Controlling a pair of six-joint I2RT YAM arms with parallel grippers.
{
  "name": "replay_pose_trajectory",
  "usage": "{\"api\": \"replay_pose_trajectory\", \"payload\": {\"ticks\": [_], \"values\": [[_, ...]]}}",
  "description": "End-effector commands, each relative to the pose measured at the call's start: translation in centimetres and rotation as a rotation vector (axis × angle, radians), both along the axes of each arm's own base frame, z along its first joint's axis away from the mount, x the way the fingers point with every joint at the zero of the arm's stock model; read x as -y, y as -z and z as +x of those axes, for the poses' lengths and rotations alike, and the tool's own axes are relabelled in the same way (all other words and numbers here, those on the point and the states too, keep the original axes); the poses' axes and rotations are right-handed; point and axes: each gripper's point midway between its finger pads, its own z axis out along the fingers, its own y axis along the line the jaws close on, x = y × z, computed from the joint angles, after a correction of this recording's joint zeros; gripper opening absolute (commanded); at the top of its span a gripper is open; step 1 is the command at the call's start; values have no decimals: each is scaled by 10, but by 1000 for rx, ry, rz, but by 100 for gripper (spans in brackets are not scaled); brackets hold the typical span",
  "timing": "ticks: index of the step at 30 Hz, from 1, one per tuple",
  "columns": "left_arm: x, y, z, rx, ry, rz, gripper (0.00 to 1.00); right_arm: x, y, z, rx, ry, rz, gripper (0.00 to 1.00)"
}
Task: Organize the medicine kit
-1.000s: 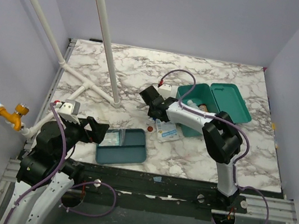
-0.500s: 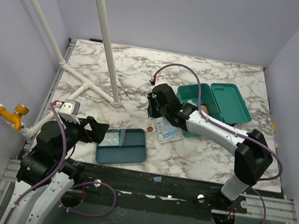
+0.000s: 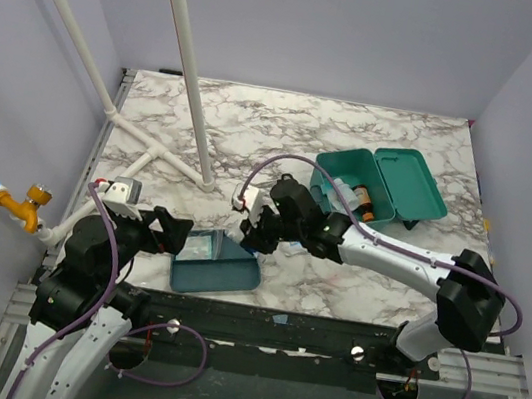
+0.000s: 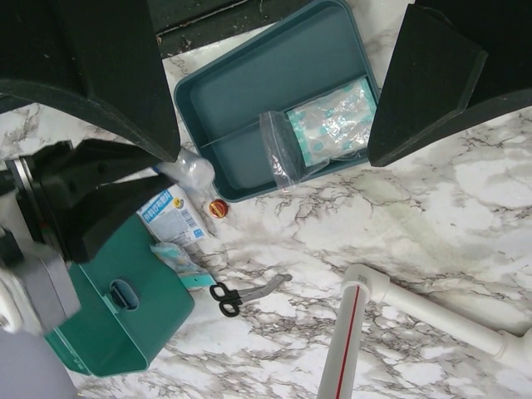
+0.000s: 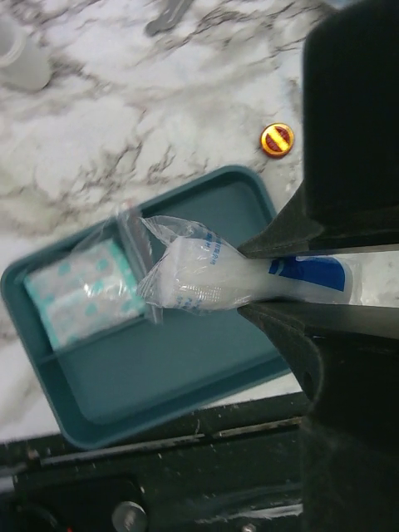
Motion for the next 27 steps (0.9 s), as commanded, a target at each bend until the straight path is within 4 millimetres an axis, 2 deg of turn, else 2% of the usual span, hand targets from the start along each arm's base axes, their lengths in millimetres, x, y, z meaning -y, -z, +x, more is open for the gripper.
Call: {"api": "replay_pose_trajectory", "payload": {"ticks": [1, 4, 8, 16, 21, 27], "values": [[-5, -1, 3, 8, -36, 3, 98, -20, -20, -35, 130, -317, 134, 15], [-11, 0, 5, 8, -68, 8, 99, -28, -17, -47, 158, -407, 142, 18], [-12, -1, 5, 10, -73, 9, 99, -41, -3, -60, 178, -486, 111, 22], [-13, -1, 4, 12, -77, 9, 99, -69, 26, -67, 222, -577, 24, 23], [-15, -1, 4, 15, -91, 9, 99, -85, 34, -70, 241, -610, 11, 23], [-18, -1, 5, 16, -106, 12, 99, -95, 51, -76, 231, -654, -34, 24]]}}
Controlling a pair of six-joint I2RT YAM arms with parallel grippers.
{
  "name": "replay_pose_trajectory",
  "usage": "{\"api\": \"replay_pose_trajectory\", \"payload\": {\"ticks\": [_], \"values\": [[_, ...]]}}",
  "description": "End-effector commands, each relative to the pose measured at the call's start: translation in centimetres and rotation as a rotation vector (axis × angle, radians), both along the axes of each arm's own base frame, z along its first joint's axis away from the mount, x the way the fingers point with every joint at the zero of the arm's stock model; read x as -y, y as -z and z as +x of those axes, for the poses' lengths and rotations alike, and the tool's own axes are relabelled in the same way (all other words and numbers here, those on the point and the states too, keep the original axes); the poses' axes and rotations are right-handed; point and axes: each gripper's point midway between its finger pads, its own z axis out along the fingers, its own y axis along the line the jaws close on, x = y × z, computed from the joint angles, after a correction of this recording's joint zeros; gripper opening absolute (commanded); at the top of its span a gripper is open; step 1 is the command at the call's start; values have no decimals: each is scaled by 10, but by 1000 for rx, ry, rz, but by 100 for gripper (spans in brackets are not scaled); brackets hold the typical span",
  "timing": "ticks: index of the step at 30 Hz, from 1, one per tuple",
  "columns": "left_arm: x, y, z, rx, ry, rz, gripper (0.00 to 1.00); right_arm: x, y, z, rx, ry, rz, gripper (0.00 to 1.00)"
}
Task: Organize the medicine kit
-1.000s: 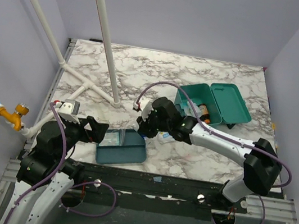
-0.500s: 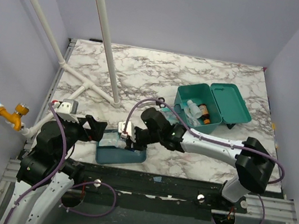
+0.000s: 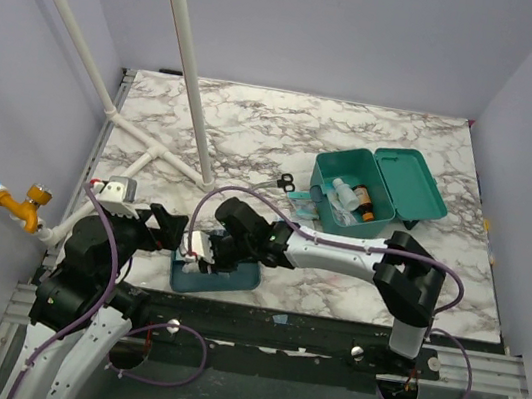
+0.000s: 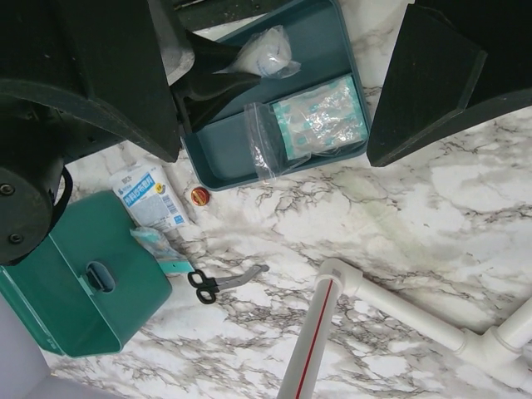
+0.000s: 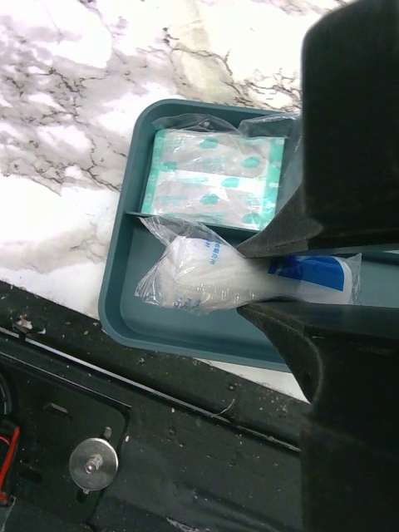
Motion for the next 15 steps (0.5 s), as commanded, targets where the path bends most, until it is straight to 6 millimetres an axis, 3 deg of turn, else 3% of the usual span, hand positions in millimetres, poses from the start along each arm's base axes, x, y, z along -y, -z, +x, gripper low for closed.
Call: {"api": "replay_pose_trajectory", "payload": {"ticks": [1, 8, 15], "values": [[-6, -1, 0, 12, -35, -1, 99, -9, 10, -7, 20, -45, -31, 24], [-11, 0, 1, 7, -64, 9, 99, -13, 27, -16, -15, -39, -43, 27], [-36, 7, 6, -15, -201, 50, 99, -15, 39, -18, -57, 8, -64, 33]]}}
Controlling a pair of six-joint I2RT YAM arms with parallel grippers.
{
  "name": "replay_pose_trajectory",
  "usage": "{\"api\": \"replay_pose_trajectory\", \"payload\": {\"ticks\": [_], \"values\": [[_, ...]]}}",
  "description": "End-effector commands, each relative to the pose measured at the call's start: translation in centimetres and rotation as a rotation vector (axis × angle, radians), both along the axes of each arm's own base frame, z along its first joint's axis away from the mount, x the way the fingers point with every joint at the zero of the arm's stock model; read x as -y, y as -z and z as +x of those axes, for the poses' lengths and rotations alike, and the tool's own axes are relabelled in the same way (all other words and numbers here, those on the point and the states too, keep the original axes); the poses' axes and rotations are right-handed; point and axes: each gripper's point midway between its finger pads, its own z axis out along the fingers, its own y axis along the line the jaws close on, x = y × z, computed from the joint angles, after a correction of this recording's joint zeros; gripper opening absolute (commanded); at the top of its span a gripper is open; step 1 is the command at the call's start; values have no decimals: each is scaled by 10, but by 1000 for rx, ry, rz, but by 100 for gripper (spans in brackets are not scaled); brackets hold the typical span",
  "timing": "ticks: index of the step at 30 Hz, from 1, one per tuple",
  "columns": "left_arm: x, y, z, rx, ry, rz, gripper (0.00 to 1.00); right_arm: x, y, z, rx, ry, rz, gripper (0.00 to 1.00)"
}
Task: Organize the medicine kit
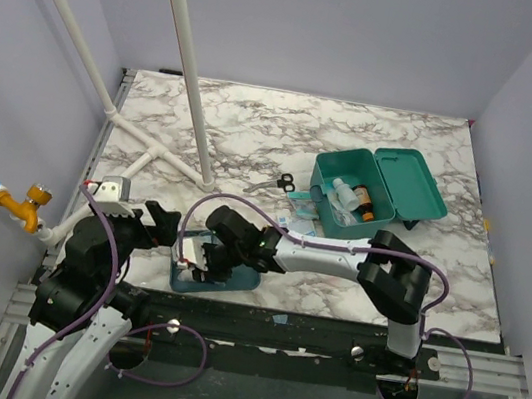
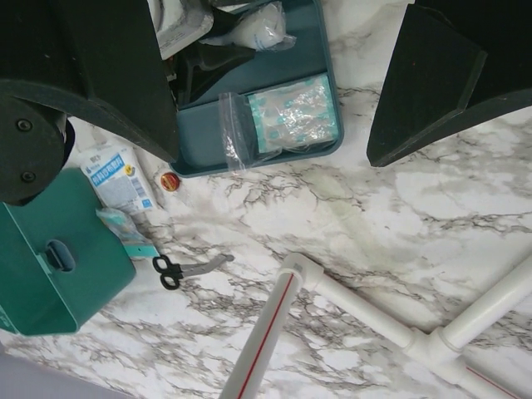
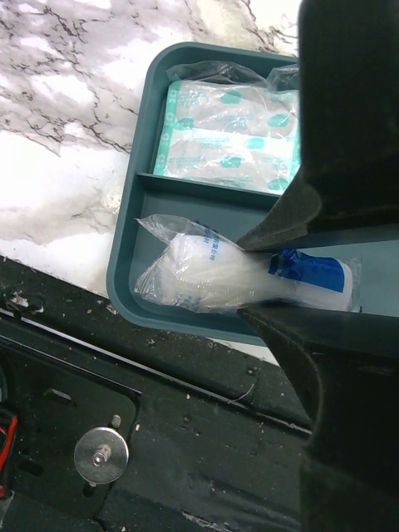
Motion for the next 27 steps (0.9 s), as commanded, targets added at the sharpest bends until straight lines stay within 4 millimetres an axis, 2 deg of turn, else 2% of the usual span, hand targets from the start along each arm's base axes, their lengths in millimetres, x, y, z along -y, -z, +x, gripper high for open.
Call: {"api": "replay_pose_trajectory", "payload": {"ticks": [1, 6, 12, 19, 27], "values": [[-21, 4, 2, -10, -122, 26, 99, -3, 15, -2, -27, 36, -26, 34], [-27, 7, 3, -20, -156, 35, 98, -4, 18, 0, -24, 53, -33, 43], [-27, 8, 3, -26, -155, 37, 99, -6, 2, 6, 6, 83, 16, 45], [-28, 8, 3, -28, -158, 39, 99, 3, -38, 21, 68, 193, 107, 46], [-26, 8, 3, -28, -145, 38, 98, 41, -82, 58, 110, 486, 178, 49]]}}
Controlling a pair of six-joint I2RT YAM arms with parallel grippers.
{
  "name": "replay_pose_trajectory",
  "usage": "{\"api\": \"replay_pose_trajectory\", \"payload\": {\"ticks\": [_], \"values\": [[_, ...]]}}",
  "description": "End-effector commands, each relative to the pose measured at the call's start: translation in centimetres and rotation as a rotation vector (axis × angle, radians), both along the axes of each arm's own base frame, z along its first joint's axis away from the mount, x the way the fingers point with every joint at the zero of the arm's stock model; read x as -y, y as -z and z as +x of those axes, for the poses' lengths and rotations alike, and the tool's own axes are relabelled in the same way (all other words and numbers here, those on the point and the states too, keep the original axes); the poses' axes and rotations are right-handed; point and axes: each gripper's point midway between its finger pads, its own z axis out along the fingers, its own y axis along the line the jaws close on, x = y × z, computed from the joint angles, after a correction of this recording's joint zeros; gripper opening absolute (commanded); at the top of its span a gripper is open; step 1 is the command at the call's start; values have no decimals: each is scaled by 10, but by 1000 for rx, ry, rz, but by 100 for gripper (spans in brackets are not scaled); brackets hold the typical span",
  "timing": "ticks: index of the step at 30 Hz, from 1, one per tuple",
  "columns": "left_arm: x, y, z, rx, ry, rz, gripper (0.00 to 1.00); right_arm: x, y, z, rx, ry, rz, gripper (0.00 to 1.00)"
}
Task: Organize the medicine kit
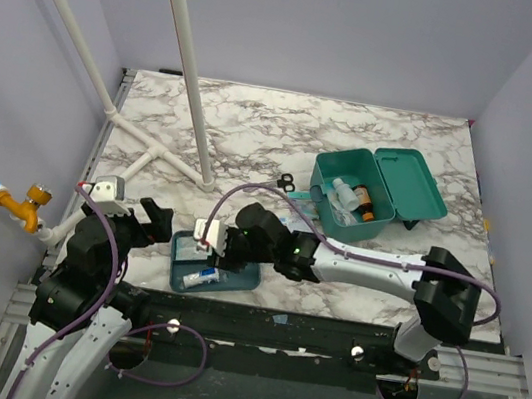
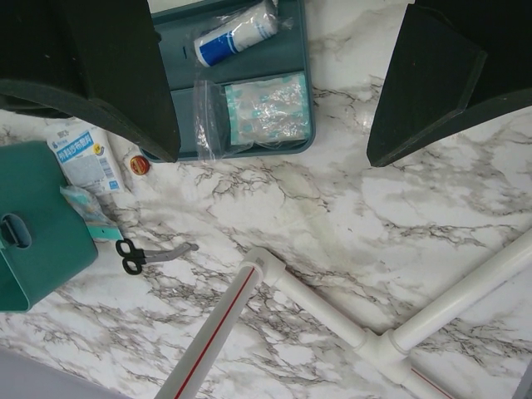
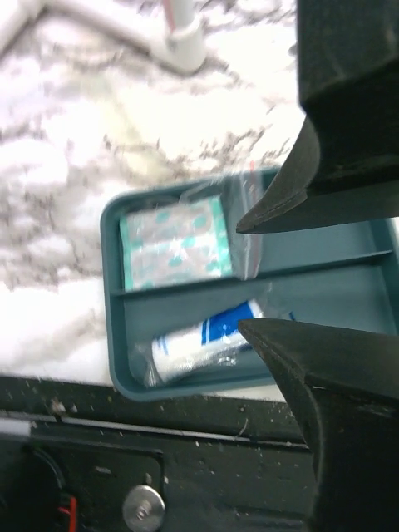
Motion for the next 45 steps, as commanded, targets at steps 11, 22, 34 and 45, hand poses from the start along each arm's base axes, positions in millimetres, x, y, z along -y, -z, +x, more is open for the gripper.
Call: {"api": "replay_pose_trajectory", "payload": {"ticks": [11, 22, 34, 45], "values": [[-2, 2, 0, -10, -8, 8, 99, 98, -43, 119, -87, 932, 192, 56], [-1, 2, 0, -10, -5, 7, 99, 111, 7, 151, -274, 1310, 62, 51], [0, 2, 1, -11, 1, 7, 98, 111, 63, 160, -328, 1405, -76, 51], [1, 2, 1, -13, 5, 8, 99, 120, 92, 160, -357, 1428, -145, 51]]}}
